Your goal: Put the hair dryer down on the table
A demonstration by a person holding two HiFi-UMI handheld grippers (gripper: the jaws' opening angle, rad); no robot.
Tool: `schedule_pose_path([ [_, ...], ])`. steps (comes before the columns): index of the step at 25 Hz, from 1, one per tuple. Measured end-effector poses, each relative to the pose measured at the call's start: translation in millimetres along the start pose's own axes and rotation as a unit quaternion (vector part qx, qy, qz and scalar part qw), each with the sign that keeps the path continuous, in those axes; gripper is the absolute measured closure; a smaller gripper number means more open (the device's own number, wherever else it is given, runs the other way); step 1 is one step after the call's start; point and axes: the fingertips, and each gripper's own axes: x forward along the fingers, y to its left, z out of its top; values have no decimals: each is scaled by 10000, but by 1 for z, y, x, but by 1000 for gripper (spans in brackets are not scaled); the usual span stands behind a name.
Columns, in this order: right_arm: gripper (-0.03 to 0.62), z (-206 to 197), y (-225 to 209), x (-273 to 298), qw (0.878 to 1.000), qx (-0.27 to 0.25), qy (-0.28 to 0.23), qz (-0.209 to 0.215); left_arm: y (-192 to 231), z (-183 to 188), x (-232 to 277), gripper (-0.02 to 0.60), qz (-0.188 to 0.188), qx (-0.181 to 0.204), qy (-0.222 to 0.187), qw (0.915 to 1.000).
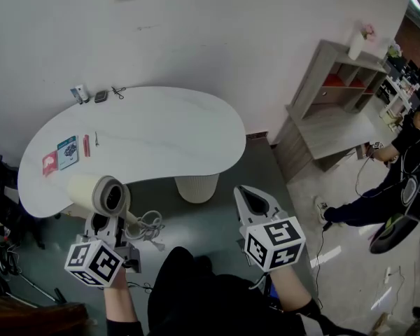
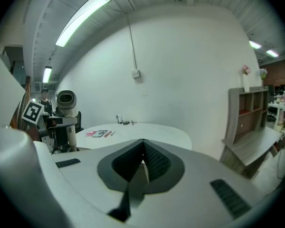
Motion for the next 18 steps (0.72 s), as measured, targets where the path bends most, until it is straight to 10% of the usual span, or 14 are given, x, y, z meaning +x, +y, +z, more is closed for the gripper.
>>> schedule_pose_path([
  [18,592,26,-16,51,10000,2,-13,10,16,60,50,422,-9,188,-351,9992],
])
